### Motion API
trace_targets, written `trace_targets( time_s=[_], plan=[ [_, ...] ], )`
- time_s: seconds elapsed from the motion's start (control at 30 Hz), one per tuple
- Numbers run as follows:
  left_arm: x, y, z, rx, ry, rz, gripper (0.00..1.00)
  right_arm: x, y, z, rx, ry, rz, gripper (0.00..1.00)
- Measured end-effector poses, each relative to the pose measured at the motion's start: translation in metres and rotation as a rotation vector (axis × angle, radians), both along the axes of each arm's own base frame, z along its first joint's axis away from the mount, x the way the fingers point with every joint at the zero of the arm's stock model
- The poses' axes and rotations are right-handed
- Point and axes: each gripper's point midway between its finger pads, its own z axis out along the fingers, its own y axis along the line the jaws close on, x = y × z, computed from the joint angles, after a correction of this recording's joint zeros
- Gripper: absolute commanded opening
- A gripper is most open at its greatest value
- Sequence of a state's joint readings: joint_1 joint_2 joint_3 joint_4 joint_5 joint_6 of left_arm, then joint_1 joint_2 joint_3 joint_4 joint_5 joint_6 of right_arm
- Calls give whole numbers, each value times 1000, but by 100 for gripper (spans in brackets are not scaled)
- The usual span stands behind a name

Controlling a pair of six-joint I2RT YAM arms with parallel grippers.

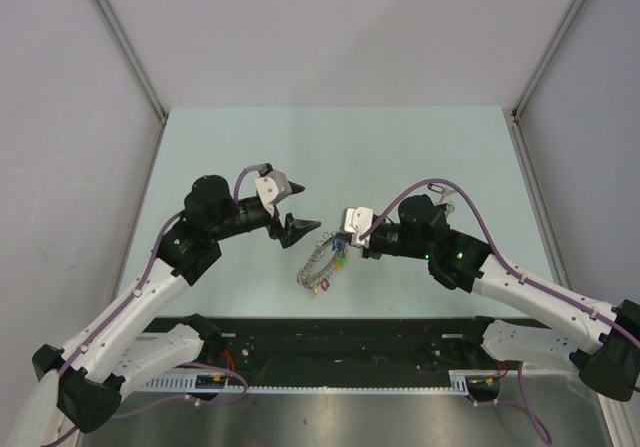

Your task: Put the keys on the keyring

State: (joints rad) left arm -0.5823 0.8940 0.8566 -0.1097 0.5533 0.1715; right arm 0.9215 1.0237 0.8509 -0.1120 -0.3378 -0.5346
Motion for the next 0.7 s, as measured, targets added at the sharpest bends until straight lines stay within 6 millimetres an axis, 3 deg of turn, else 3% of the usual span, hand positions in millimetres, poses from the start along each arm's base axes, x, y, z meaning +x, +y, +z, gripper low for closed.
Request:
trace_targets(
  time_s=[0.23, 0.47, 0.7],
  plan=[
    [-2, -1, 7, 78, -89, -66, 84, 0, 3, -1, -11, 2, 14, 0],
    [-12, -5, -17, 160, -75, -174, 82, -1, 7, 0, -24, 9, 39, 0],
    [-23, -5, -24, 169, -92, -227, 74, -6, 13, -2, -42, 29, 79, 0]
  ],
)
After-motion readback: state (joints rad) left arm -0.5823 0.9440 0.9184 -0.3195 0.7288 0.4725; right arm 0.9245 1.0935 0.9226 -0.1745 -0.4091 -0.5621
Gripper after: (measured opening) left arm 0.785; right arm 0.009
